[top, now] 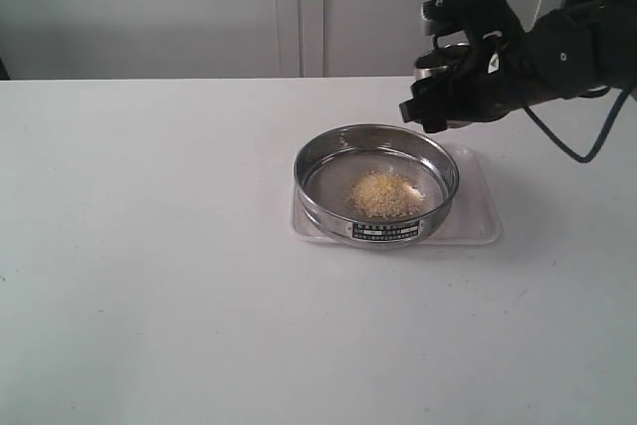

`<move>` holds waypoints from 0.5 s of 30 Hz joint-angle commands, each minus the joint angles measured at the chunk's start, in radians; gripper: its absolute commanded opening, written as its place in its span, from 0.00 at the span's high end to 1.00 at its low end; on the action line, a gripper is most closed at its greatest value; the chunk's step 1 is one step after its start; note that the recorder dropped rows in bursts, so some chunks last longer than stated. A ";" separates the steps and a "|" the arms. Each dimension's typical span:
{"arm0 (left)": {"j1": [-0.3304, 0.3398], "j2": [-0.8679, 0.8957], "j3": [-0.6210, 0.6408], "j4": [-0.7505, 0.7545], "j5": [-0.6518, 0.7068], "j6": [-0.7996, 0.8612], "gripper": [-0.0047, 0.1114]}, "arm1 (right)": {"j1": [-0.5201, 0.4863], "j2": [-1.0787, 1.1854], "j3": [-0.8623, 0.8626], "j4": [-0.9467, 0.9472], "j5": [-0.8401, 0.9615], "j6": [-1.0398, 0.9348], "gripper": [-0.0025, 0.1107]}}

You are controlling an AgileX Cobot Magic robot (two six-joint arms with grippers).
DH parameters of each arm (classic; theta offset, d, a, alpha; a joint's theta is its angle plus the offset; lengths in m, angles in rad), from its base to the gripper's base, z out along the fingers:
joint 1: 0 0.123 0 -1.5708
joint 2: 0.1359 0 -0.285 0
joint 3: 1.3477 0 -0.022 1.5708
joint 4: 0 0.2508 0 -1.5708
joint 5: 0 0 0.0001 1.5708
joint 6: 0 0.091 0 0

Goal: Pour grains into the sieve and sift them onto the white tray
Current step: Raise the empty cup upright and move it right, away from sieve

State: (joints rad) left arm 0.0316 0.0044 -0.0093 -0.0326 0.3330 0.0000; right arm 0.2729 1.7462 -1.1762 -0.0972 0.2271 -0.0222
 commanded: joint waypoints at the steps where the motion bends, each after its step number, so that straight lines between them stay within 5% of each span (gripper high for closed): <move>1: -0.005 -0.004 0.009 -0.004 0.005 0.000 0.96 | -0.038 -0.036 0.048 0.020 -0.097 -0.009 0.98; 15: -0.005 -0.004 0.009 -0.004 0.005 0.000 0.96 | -0.159 -0.049 0.233 0.022 -0.364 0.001 0.98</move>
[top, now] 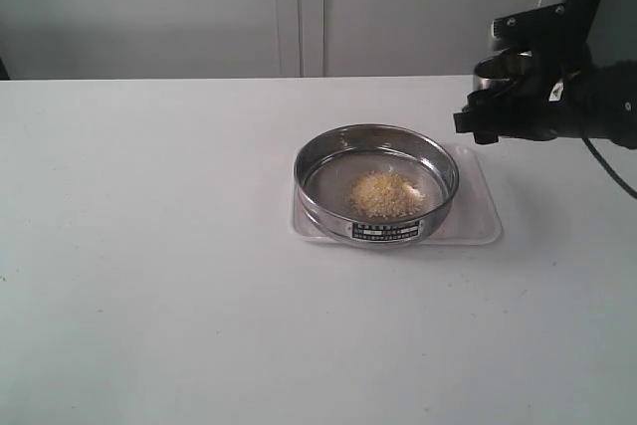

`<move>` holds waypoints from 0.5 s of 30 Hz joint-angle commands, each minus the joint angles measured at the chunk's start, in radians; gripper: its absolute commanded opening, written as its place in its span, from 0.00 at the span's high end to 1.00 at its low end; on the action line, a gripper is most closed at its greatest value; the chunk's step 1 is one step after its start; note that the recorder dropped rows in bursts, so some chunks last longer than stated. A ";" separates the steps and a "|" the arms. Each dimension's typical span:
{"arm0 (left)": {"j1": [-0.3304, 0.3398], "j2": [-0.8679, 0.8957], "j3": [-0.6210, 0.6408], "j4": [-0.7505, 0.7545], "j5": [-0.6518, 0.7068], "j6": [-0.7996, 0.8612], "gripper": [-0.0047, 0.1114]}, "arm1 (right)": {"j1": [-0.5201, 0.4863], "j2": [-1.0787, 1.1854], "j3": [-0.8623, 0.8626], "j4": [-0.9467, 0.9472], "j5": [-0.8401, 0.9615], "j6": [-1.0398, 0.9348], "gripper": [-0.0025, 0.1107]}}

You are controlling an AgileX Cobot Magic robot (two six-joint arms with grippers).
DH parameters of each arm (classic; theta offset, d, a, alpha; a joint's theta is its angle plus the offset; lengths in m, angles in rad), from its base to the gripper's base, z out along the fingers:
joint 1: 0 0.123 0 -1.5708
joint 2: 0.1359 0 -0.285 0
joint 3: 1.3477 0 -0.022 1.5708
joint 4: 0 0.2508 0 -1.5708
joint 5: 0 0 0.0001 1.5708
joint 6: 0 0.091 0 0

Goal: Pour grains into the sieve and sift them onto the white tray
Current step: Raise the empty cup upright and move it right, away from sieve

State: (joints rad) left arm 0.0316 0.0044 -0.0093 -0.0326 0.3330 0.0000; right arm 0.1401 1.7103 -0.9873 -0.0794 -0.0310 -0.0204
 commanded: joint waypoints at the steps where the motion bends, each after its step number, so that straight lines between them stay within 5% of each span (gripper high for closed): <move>1: -0.005 -0.004 0.009 -0.004 0.005 0.000 0.96 | -0.030 -0.013 0.057 0.002 -0.131 0.004 0.98; 10: -0.005 -0.004 0.009 -0.004 0.005 0.000 0.96 | -0.032 -0.013 0.185 -0.266 -0.509 0.303 0.98; 15: -0.005 -0.004 0.009 -0.004 0.005 0.000 0.96 | -0.044 -0.013 0.187 -0.257 -0.535 0.310 0.98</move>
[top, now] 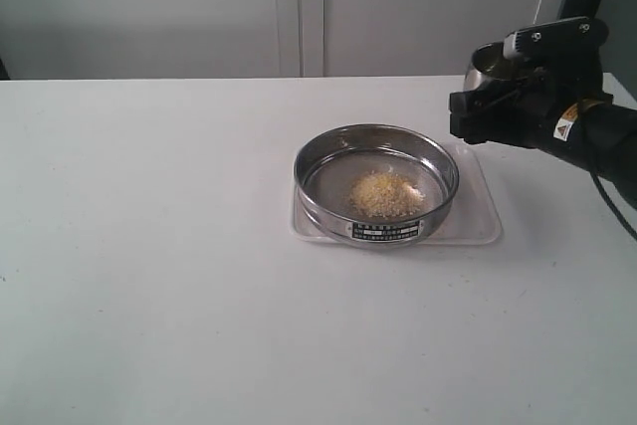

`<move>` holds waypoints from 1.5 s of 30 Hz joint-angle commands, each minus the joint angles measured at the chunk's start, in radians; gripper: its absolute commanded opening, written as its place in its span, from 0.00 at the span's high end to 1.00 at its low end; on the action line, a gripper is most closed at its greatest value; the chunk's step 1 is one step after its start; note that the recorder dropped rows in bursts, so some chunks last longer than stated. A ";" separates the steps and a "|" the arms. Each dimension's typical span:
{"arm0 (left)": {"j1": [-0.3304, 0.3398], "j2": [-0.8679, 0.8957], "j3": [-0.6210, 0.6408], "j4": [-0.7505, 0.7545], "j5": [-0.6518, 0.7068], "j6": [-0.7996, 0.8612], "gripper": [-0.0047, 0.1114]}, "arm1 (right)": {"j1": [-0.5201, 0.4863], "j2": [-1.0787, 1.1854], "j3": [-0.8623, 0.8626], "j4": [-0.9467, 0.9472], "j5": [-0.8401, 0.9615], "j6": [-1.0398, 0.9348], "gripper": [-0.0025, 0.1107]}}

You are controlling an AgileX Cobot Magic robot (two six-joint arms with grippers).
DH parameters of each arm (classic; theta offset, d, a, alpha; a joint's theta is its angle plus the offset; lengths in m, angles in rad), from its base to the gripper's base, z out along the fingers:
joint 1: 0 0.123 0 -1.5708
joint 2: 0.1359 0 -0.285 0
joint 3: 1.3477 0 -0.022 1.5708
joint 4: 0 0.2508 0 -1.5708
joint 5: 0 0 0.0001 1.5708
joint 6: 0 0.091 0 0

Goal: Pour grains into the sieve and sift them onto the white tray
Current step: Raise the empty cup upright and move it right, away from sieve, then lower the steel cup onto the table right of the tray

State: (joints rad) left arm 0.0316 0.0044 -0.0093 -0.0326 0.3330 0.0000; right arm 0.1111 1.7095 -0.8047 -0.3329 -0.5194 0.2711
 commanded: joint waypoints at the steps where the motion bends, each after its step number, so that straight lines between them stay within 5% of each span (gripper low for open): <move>1: -0.005 -0.004 0.009 -0.004 0.005 0.000 0.96 | -0.025 -0.011 0.005 0.004 -0.046 0.022 0.98; 20: -0.005 -0.004 0.009 -0.004 0.005 0.000 0.96 | -0.201 0.102 0.039 0.042 -0.223 0.055 0.98; 45: -0.005 -0.004 0.009 -0.004 0.005 0.000 0.96 | -0.211 0.379 0.011 0.182 -0.370 -0.121 0.98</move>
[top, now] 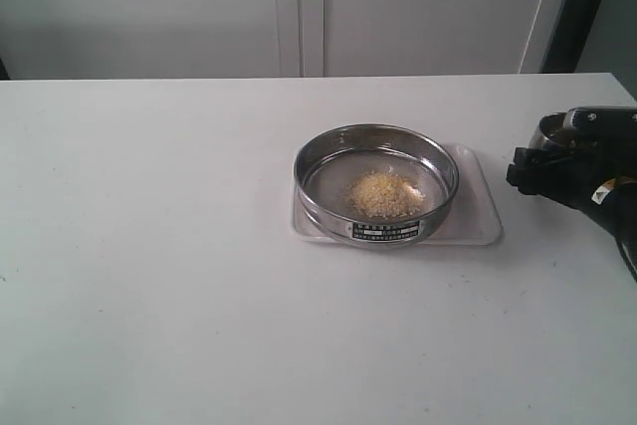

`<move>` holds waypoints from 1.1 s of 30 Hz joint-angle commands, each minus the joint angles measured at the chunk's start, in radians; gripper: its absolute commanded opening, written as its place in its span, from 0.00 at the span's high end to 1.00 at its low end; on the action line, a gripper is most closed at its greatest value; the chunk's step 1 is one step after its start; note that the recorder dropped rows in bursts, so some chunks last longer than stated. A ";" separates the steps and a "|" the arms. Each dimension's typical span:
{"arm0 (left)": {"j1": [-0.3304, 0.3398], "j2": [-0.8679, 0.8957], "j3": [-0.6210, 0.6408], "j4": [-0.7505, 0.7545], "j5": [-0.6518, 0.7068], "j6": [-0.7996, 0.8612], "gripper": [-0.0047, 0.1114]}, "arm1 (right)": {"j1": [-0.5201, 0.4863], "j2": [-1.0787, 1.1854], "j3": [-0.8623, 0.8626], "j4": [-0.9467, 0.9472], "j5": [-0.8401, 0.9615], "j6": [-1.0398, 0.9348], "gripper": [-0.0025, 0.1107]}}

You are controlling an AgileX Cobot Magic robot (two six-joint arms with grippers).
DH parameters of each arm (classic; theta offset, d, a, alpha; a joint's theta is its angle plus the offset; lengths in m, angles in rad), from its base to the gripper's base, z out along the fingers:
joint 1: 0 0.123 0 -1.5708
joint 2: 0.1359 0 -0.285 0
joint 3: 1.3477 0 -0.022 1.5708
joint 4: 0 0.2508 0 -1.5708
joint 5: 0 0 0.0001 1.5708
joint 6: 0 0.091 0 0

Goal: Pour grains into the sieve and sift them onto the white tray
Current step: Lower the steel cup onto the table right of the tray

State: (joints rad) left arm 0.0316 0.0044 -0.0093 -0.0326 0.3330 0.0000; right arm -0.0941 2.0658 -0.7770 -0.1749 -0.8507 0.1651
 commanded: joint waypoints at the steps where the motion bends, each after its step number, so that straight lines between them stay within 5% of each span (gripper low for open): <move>1: -0.005 -0.004 0.009 -0.004 0.005 0.000 0.96 | -0.006 0.032 -0.021 0.026 -0.038 -0.015 0.98; 33: -0.005 -0.004 0.009 -0.004 0.005 0.000 0.96 | -0.006 0.147 -0.094 0.093 -0.073 -0.140 0.98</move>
State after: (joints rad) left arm 0.0316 0.0044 -0.0093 -0.0326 0.3330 0.0000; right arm -0.0941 2.1986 -0.8669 -0.0889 -0.8805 0.0349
